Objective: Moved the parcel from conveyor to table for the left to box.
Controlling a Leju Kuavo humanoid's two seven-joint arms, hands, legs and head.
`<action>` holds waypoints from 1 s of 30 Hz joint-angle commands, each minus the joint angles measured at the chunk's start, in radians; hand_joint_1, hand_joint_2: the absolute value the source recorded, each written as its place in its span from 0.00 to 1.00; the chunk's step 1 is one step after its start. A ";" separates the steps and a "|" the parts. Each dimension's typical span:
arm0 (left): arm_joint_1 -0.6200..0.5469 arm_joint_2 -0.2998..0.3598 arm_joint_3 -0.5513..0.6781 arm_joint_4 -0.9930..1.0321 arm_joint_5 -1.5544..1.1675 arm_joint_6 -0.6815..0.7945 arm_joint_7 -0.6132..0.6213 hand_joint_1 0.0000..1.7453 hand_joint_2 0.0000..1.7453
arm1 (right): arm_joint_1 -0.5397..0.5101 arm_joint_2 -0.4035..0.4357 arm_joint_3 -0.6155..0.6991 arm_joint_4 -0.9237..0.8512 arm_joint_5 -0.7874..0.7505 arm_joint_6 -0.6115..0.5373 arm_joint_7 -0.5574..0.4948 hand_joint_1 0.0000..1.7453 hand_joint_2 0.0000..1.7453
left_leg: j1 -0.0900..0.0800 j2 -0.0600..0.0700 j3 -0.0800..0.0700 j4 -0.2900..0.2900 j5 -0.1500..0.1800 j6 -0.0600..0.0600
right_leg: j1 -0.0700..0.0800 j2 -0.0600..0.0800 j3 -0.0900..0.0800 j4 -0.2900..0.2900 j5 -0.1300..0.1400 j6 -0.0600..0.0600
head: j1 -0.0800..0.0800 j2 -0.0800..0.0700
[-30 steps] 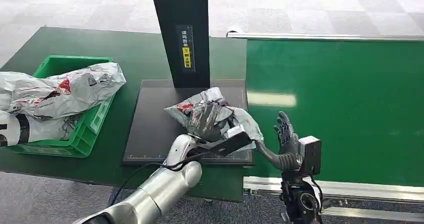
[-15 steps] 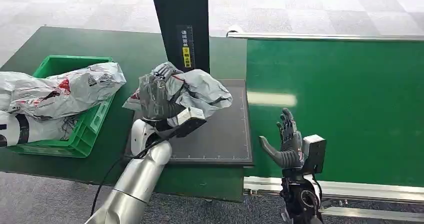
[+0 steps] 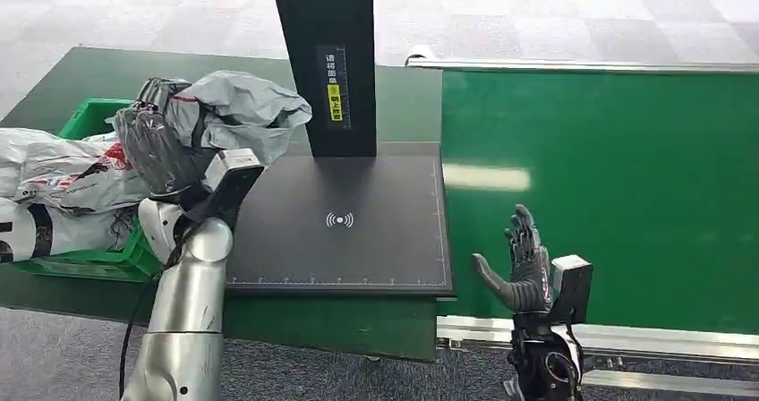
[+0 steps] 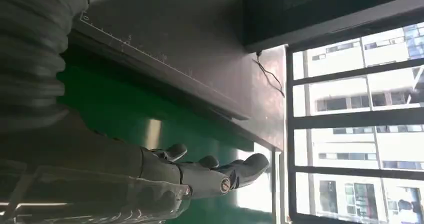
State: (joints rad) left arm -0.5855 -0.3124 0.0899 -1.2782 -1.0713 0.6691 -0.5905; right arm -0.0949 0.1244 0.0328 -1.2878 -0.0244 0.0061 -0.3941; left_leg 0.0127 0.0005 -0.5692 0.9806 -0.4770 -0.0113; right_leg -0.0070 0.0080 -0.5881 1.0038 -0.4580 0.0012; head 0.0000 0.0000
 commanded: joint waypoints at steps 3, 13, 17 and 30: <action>-0.268 0.224 0.544 0.063 -0.245 0.029 -0.010 1.00 1.00 | 0.067 -0.015 -0.048 -0.047 -0.006 0.002 0.001 0.00 1.00 | 0.000 0.005 0.001 0.000 0.000 -0.001 | 0.000 0.004 -0.001 0.001 0.000 -0.001 | -0.001 0.000; -0.269 0.331 0.772 -0.046 -0.343 0.029 -0.108 1.00 1.00 | 0.046 -0.021 -0.029 -0.021 -0.012 0.010 0.007 0.00 1.00 | 0.002 0.008 0.002 -0.001 -0.001 0.000 | 0.002 0.007 -0.001 0.002 0.000 0.000 | 0.000 0.000; -0.274 0.342 0.789 -0.029 -0.400 0.029 -0.108 1.00 1.00 | 0.048 -0.020 -0.028 -0.027 -0.015 0.008 0.008 0.00 1.00 | 0.001 0.006 0.001 -0.001 0.000 0.000 | 0.001 0.006 -0.002 0.003 0.000 -0.001 | 0.000 0.000; -0.381 0.478 0.067 0.944 -0.494 -0.218 0.594 1.00 1.00 | 0.104 -0.011 -0.110 -0.128 0.015 0.062 0.050 0.00 1.00 | 0.001 -0.013 0.000 0.000 0.004 -0.001 | 0.001 -0.012 0.002 0.001 -0.001 0.000 | 0.001 0.000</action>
State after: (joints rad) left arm -0.8778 0.1045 0.4411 -0.7551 -1.5557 0.4737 -0.0118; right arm 0.0067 0.1144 -0.0210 -1.4050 -0.0164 0.0481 -0.3540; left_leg 0.0144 -0.0080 -0.5692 0.9803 -0.4730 -0.0138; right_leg -0.0055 -0.0001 -0.5875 1.0053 -0.4582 0.0001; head 0.0008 0.0000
